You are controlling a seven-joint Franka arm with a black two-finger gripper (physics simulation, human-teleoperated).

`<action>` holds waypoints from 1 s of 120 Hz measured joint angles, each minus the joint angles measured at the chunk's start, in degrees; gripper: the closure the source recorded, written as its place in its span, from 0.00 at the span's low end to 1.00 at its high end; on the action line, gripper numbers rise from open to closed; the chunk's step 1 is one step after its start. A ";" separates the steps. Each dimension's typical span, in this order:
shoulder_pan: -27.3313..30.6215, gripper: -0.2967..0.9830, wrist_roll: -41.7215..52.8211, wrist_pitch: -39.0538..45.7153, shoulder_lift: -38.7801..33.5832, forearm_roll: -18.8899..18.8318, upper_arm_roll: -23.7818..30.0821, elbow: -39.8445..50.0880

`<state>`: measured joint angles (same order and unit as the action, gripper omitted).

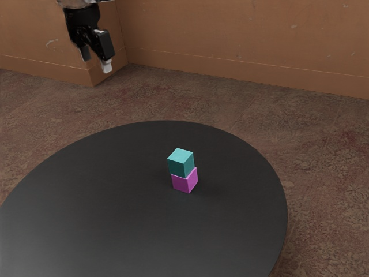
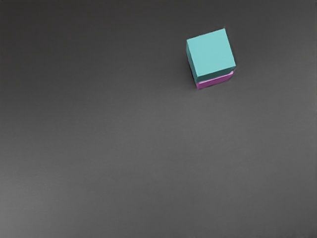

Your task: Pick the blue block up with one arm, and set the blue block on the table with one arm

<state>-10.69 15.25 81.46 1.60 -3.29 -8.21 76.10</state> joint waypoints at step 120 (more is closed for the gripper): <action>-7.26 0.23 -10.21 29.25 19.32 9.02 -4.09 12.55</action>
<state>-17.95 5.04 110.71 20.92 5.73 -12.30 88.65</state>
